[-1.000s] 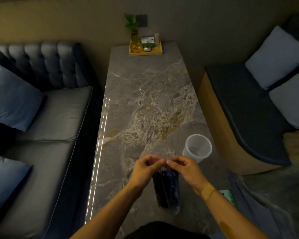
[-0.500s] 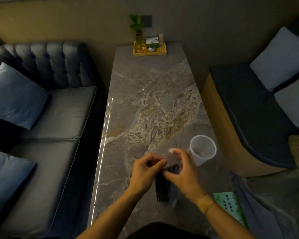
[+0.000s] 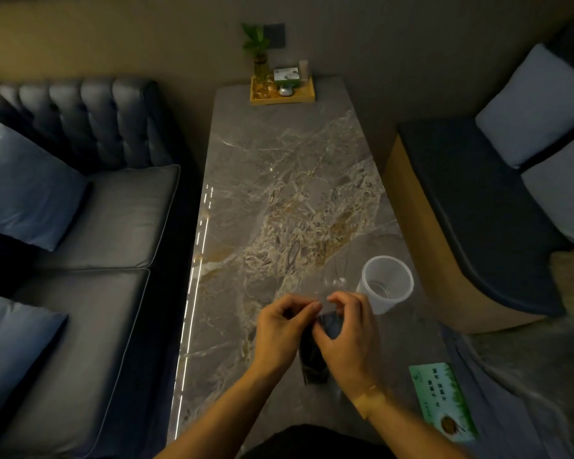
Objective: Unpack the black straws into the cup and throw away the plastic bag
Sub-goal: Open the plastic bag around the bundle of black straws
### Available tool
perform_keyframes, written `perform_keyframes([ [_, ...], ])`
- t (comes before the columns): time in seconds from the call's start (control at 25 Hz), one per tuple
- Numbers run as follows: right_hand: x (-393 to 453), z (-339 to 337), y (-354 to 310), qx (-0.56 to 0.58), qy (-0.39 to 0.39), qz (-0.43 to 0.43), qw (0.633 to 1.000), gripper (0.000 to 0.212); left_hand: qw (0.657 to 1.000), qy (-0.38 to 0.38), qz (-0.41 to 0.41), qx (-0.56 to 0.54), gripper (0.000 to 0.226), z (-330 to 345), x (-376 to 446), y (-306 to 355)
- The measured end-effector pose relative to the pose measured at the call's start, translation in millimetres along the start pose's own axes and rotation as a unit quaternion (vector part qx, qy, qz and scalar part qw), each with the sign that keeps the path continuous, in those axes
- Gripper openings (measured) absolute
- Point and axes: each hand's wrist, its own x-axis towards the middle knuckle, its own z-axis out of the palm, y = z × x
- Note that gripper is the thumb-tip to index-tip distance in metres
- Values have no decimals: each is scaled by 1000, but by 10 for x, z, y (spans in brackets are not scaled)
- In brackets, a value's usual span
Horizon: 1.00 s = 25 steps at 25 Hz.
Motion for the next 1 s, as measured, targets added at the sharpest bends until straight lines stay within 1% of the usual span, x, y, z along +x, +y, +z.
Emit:
perform_keyframes([
  [0.04, 9, 0, -3, 19, -19, 28, 999, 54, 1000, -4, -5, -6, 8, 0, 4, 7],
  [0.12, 35, -11, 15, 48, -41, 47, 997, 49, 1000, -18, -16, -18, 3, -24, 25, 16],
  [0.28, 81, -38, 112, 85, -74, 56, 992, 28, 996, -61, -24, -52, 13, -85, 62, 30],
  [0.44, 114, -27, 151, 52, -65, 26, 996, 24, 996, -70, -23, -43, 16, -90, 92, 29],
  [0.56, 220, -80, 126, 94, -66, 61, 991, 15, 997, -66, -23, -33, 19, -111, 103, 60],
  [0.64, 327, -175, 129, 150, -67, 122, 979, 8, 998, -56, -20, -20, 19, -165, 120, 90],
  [0.72, 443, -311, 153, 241, -83, 186, 949, 10, 999, -46, -18, -12, 16, -249, 155, 112],
  [0.76, 492, -373, 172, 277, -95, 197, 936, 12, 999, -41, -17, -10, 14, -296, 175, 134],
  [0.84, 559, -475, 184, 301, -140, 188, 924, 11, 999, -35, -14, -12, 10, -379, 212, 174],
  [0.96, 613, -586, 155, 301, -208, 181, 913, 11, 999, -34, -17, -10, 4, -441, 251, 232],
  [1.0, 628, -630, 152, 300, -224, 185, 909, 12, 999, -29, -19, -10, 7, -448, 258, 249],
])
